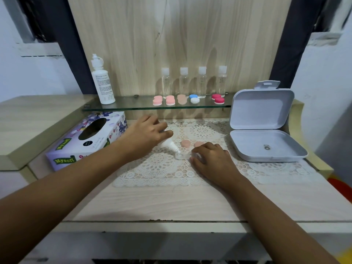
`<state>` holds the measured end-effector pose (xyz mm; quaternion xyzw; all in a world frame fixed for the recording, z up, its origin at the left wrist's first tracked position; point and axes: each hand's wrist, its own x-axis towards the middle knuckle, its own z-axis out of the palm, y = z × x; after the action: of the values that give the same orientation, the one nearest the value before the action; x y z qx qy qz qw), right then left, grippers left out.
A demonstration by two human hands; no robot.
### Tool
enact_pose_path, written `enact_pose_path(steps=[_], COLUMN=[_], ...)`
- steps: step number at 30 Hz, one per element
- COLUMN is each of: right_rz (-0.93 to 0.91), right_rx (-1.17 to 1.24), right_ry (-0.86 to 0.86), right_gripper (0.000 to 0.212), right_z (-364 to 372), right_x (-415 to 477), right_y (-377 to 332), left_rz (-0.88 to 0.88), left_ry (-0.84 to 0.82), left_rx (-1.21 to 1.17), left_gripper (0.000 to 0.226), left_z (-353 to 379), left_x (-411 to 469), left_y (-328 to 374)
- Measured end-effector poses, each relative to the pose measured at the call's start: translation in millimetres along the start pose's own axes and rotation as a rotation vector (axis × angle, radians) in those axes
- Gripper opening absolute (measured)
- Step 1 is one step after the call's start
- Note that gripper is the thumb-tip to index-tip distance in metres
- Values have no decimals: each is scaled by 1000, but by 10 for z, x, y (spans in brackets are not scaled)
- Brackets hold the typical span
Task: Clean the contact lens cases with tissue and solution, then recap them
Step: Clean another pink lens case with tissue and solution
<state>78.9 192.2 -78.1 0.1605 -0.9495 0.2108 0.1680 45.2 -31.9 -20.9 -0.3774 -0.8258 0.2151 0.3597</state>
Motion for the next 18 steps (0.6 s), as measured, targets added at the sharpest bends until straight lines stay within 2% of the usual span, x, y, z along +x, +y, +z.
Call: enact_pose_path(steps=[18], right_rz=[46], right_rx=[57], right_ry=[-29], right_gripper=[31], right_z=[-7], right_x=[30], right_y=[15], left_rz=[-56], left_ry=[-38], left_rx=[1], left_gripper=[55], left_z=[-10], left_x=[17], left_y=[-29])
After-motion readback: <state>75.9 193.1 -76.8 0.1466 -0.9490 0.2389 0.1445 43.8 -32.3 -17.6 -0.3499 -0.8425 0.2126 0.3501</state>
